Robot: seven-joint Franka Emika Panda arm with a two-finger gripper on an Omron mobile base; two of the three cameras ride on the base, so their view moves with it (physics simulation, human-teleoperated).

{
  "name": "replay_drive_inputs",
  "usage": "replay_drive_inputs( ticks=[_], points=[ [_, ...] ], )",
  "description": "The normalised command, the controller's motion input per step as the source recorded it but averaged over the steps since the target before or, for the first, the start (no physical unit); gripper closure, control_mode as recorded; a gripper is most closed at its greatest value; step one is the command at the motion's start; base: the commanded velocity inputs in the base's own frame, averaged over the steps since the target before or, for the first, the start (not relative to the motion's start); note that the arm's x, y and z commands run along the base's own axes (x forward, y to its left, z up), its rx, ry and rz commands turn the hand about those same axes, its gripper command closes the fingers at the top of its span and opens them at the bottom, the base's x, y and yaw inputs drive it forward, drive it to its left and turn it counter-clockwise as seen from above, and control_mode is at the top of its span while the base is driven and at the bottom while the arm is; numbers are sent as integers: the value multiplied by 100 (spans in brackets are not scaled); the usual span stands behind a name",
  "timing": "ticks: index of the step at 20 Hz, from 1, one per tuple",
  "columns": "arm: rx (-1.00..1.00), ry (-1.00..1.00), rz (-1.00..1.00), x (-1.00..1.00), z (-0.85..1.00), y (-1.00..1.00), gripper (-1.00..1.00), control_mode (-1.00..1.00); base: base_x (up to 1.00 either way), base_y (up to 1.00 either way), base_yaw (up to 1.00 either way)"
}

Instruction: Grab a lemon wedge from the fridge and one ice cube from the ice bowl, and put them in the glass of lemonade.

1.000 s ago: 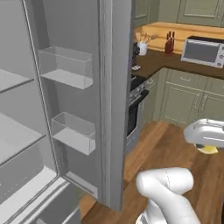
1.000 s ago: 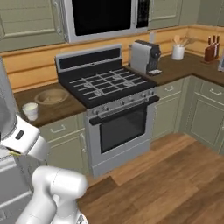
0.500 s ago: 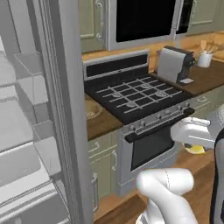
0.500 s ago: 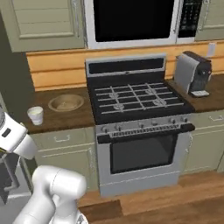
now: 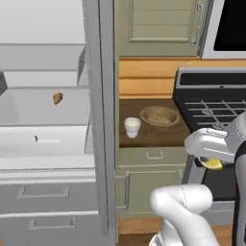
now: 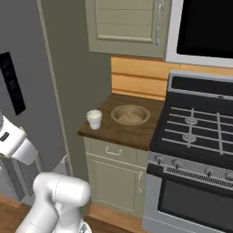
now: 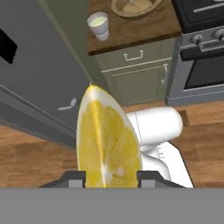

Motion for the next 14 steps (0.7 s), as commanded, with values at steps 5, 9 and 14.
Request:
replay_drive_inputs(
  ticks=[5, 9, 14],
  points=[
    [0, 0, 0, 0, 0, 0, 100, 100, 43, -99, 15],
    [0, 0, 0, 0, 0, 0, 100, 100, 77, -22, 27],
    [0, 0, 0, 0, 0, 0, 100, 100, 66, -2, 22]
  ],
)
